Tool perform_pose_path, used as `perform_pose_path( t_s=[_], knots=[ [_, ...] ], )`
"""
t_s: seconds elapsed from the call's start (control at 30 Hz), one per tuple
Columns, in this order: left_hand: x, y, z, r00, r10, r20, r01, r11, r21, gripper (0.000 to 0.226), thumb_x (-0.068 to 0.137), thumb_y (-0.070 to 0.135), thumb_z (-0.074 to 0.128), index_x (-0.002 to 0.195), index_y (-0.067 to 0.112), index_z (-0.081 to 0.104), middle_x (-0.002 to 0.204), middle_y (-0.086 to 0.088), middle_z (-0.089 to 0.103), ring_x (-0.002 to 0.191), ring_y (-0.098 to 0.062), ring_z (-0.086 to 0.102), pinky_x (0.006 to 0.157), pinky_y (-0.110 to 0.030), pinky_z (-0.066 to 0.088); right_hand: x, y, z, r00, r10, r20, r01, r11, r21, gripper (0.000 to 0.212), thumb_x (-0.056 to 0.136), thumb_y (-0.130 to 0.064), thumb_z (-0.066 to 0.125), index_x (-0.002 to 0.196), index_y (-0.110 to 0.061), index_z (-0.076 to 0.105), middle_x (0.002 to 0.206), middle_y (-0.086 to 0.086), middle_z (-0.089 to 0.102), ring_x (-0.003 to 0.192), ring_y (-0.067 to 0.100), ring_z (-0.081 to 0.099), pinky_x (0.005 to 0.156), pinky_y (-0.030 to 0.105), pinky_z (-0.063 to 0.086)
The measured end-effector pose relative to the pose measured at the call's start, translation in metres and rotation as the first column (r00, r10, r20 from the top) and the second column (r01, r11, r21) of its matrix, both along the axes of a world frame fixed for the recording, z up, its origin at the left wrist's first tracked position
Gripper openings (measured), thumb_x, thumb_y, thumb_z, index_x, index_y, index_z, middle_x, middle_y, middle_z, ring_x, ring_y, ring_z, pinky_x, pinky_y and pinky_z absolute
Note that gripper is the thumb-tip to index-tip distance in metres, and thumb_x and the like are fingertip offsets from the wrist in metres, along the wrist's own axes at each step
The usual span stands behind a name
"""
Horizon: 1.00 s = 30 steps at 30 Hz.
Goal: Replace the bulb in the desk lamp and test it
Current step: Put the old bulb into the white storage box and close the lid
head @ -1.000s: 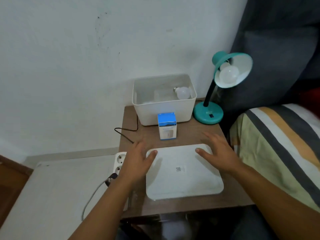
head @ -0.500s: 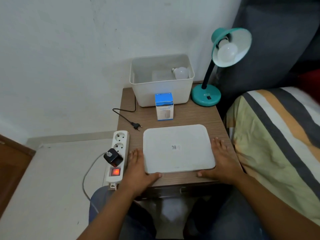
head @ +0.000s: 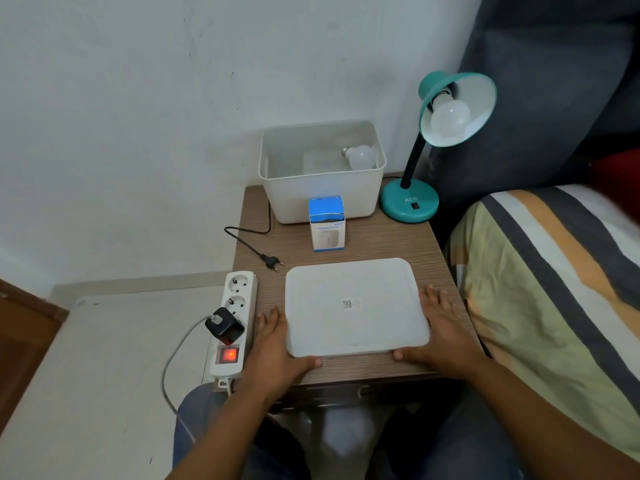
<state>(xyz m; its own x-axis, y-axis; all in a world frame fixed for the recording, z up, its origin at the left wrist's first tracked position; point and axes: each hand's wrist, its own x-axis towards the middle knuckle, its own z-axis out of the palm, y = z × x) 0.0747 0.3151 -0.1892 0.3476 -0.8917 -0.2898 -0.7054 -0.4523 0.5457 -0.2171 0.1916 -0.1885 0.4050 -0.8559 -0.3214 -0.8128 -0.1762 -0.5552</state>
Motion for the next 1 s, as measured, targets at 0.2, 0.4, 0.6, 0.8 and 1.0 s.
perform_pose_path(
  t_s=[0.2,0.4,0.6,0.8,1.0],
  knots=[
    [-0.006,0.003,0.013,0.987,0.037,-0.155,-0.056,0.992,-0.116,0.111,0.070,0.046,0.086,0.158,0.031,0.020,0.166,0.007,0.016,0.155,-0.019,0.000,0.122,-0.043,0.013,-0.002,0.001,0.012,0.988,-0.072,0.138,0.064,0.996,0.059,0.136,0.065,-0.047,0.090,0.160,-0.025,-0.004,0.169,-0.002,-0.003,0.155,0.019,-0.011,0.122,0.033,0.003],
    [-0.003,0.007,0.033,0.971,0.018,-0.237,-0.071,0.973,-0.218,0.093,0.065,0.043,0.090,0.141,0.051,0.036,0.151,0.021,0.039,0.143,-0.011,0.031,0.118,-0.046,0.032,-0.009,0.001,0.029,0.935,-0.069,0.349,0.058,0.997,0.042,0.119,0.053,-0.050,0.094,0.148,-0.052,0.024,0.146,-0.023,0.041,0.138,0.011,0.040,0.110,0.030,0.037],
    [-0.002,0.003,0.061,0.974,0.041,-0.222,-0.116,0.935,-0.335,0.099,0.067,0.035,0.092,0.148,0.041,0.036,0.144,0.026,0.040,0.130,-0.002,0.038,0.108,-0.032,0.037,-0.003,-0.014,0.050,0.917,-0.066,0.394,0.074,0.997,-0.004,0.129,0.048,-0.062,0.092,0.153,-0.054,0.016,0.151,-0.018,0.042,0.140,0.012,0.041,0.112,0.041,0.042],
    [0.011,-0.020,0.095,0.984,-0.011,-0.178,-0.071,0.890,-0.450,0.094,0.067,0.036,0.091,0.144,0.048,0.039,0.143,0.029,0.041,0.124,0.010,0.041,0.104,-0.025,0.038,0.014,-0.042,0.085,0.866,0.033,0.498,0.021,0.995,-0.102,0.112,0.063,-0.029,0.095,0.141,-0.057,0.019,0.133,-0.038,0.034,0.112,-0.042,0.021,0.094,-0.006,0.027],
    [0.036,-0.059,0.117,0.995,-0.027,-0.096,-0.022,0.880,-0.474,0.092,0.069,0.049,0.087,0.144,0.055,0.033,0.150,0.020,0.043,0.136,0.000,0.038,0.111,-0.035,0.040,0.036,-0.079,0.111,0.874,0.062,0.482,0.014,0.988,-0.152,0.103,0.055,-0.054,0.092,0.132,-0.069,0.026,0.138,-0.036,0.041,0.144,0.012,0.035,0.117,0.045,0.037]
  ],
)
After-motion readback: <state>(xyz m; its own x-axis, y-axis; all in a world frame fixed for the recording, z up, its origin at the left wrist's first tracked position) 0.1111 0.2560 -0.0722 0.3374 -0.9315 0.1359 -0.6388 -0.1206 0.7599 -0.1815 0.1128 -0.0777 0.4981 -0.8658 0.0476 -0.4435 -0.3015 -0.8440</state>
